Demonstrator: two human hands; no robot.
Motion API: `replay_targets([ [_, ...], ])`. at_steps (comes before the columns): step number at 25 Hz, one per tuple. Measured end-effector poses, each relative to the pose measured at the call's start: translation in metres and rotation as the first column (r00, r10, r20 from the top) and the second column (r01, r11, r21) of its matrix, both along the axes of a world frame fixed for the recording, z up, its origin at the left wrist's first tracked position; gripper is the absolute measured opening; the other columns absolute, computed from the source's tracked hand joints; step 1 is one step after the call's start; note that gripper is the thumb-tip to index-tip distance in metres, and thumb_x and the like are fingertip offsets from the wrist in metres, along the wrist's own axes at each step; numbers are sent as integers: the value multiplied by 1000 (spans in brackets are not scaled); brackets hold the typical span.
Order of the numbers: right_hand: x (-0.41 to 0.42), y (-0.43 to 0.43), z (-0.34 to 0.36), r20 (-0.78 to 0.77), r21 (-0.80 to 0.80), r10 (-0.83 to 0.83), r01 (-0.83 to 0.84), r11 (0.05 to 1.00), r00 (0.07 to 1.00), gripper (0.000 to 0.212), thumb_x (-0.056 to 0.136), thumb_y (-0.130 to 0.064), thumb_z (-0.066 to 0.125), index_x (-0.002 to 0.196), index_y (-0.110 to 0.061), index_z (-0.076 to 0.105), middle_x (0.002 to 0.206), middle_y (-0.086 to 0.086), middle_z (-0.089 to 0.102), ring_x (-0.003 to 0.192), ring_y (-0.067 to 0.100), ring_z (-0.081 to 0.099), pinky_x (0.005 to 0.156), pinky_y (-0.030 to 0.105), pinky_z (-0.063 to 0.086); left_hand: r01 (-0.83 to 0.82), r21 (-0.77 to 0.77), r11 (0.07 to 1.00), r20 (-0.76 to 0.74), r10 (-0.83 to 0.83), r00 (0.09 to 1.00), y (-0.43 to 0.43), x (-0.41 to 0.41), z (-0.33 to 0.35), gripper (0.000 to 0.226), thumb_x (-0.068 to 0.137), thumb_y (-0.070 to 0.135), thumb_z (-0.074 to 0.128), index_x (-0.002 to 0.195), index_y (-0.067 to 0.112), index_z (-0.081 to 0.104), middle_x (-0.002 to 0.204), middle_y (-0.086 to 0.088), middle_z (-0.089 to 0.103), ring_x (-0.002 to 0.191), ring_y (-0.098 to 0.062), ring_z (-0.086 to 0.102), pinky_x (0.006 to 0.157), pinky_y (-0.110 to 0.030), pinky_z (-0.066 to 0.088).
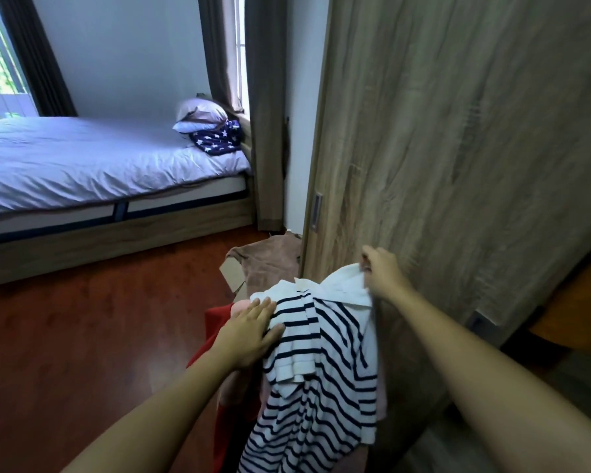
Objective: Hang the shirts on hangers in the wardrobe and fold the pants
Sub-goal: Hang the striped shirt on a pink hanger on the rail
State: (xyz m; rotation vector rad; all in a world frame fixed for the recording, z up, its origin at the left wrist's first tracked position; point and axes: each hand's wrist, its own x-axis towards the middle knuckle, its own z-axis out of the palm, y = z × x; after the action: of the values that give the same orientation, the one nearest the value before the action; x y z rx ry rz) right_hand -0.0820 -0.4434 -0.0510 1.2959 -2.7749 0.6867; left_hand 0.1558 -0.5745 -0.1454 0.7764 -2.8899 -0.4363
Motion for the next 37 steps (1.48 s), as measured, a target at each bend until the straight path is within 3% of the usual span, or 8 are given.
replay_targets([
  [3, 23, 13, 43, -130, 0, 142, -143, 990, 981, 25, 73, 5, 55, 64, -15, 68, 88, 5, 55, 91, 29, 54, 86, 35, 45, -117, -26, 993, -224, 108, 968, 4, -25, 54, 42, 94, 48, 35, 107, 14, 56, 107, -8, 64, 99, -29, 59, 70, -33, 39],
  [7, 57, 45, 115, -257, -79, 188, -215, 973, 948, 29, 76, 1, 53, 71, -18, 74, 92, 3, 68, 92, 22, 59, 95, 36, 39, 174, 29, 984, -392, -149, 908, 31, -76, 148, 56, 86, 32, 56, 137, 12, 43, 144, -9, 41, 133, -28, 36, 107, -38, 29],
  [10, 75, 80, 160, -356, -171, 125, -196, 966, 926, 32, 73, -3, 52, 84, -17, 78, 90, 6, 73, 89, 23, 65, 81, 26, 43, 344, -29, 939, -306, -336, 891, 59, -94, 204, 67, 62, 62, 46, 110, 17, 57, 102, -2, 59, 108, -23, 47, 92, -43, 41],
  [15, 83, 154, 206, -379, -336, -128, -7, 942, 916, 29, 70, -2, 53, 81, -15, 77, 91, 7, 74, 93, 25, 66, 84, 31, 49, 457, 23, 889, -302, -429, 851, 87, -108, 191, 56, 75, 70, 47, 107, 26, 59, 90, 2, 67, 80, -17, 62, 77, -43, 51],
  [20, 88, 239, 240, -384, -366, -424, 287, 886, 820, 29, 78, -6, 51, 83, -19, 76, 98, 2, 74, 104, 22, 62, 92, 33, 43, 472, 28, 881, -189, -459, 868, 100, -119, 154, 17, 94, 23, 54, 79, 18, 51, 81, -3, 59, 84, -25, 57, 63, -27, 34],
  [25, 72, 313, 221, -388, -54, -515, 539, 841, 764, 21, 84, -16, 56, 84, -23, 76, 103, 7, 69, 96, 26, 63, 86, 38, 52, 521, 44, 852, -510, -430, 745, 121, -131, 211, 27, 81, 4, 62, 91, 27, 51, 91, -6, 62, 73, -27, 61, 64, -32, 46],
  [28, 72, 347, 206, -432, 68, -593, 680, 730, 680, 19, 86, -27, 57, 95, -31, 73, 106, 3, 66, 101, 25, 59, 78, 37, 51, 626, -228, 746, -502, -641, 581, 143, -136, 240, 23, 66, 11, 54, 78, 30, 57, 84, -8, 60, 68, -28, 59, 62, -31, 43],
  [37, 82, 391, 217, -394, -314, -745, 683, 659, 538, 22, 83, -33, 59, 93, -21, 75, 93, 10, 72, 90, 33, 65, 75, 36, 52, 213, -273, 938, -796, -344, 498, 236, -150, 248, 30, 79, 14, 53, 105, 3, 61, 113, -12, 55, 86, -37, 59, 65, -43, 50],
])
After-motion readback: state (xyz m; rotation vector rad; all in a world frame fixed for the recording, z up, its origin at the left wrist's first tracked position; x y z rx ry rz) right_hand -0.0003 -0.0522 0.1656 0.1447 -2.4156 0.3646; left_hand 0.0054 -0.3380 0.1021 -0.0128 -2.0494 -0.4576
